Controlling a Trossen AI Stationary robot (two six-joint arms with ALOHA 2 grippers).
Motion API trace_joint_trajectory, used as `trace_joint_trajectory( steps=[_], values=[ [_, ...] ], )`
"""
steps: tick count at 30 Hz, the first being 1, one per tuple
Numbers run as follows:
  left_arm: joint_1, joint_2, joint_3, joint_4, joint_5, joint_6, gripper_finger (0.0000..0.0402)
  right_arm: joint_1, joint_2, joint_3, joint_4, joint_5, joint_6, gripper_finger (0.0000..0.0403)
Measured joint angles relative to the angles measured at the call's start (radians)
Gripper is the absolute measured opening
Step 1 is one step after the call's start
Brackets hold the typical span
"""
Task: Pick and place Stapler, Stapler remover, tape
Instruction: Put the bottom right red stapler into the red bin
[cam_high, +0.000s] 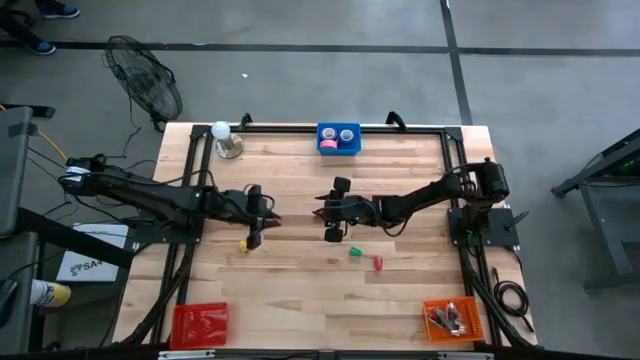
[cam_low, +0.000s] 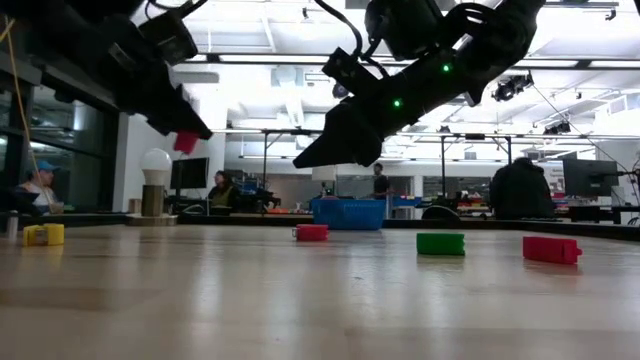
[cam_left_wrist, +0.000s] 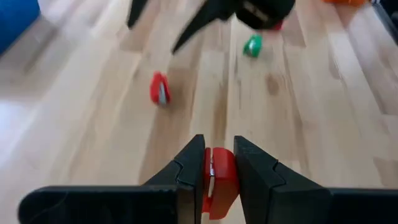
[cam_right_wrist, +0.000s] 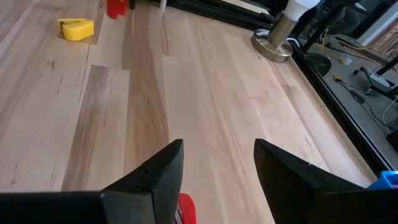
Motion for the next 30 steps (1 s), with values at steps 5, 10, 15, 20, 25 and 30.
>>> trace_joint_trajectory(
  steps=[5,10,15,20,25,30],
  values=[
    [-0.105,0.000,0.096,-0.205,-0.054,-0.150,0.0060,0.000,0.000,0.000,0.000,0.000,0.000,0.0186],
    [-0.218,0.001,0.162,-0.374,-0.074,-0.340,0.0060,-0.001,0.000,0.000,0.000,0.000,0.000,0.0184],
    [-0.326,0.001,0.192,-0.504,-0.080,-0.567,0.0060,0.000,0.000,0.000,0.000,-0.031,0.018,0.0185],
    [-0.433,0.001,0.195,-0.565,-0.090,-0.789,0.0060,0.000,0.000,0.000,0.000,-0.093,0.033,0.0181],
    [-0.543,0.001,0.195,-0.584,-0.086,-1.036,0.0060,0.000,0.000,0.000,0.000,-0.148,0.037,0.0183],
    [-0.647,0.008,0.195,-0.569,-0.050,-1.280,0.0060,0.000,0.000,0.000,0.000,-0.212,0.046,0.0180]
  ],
)
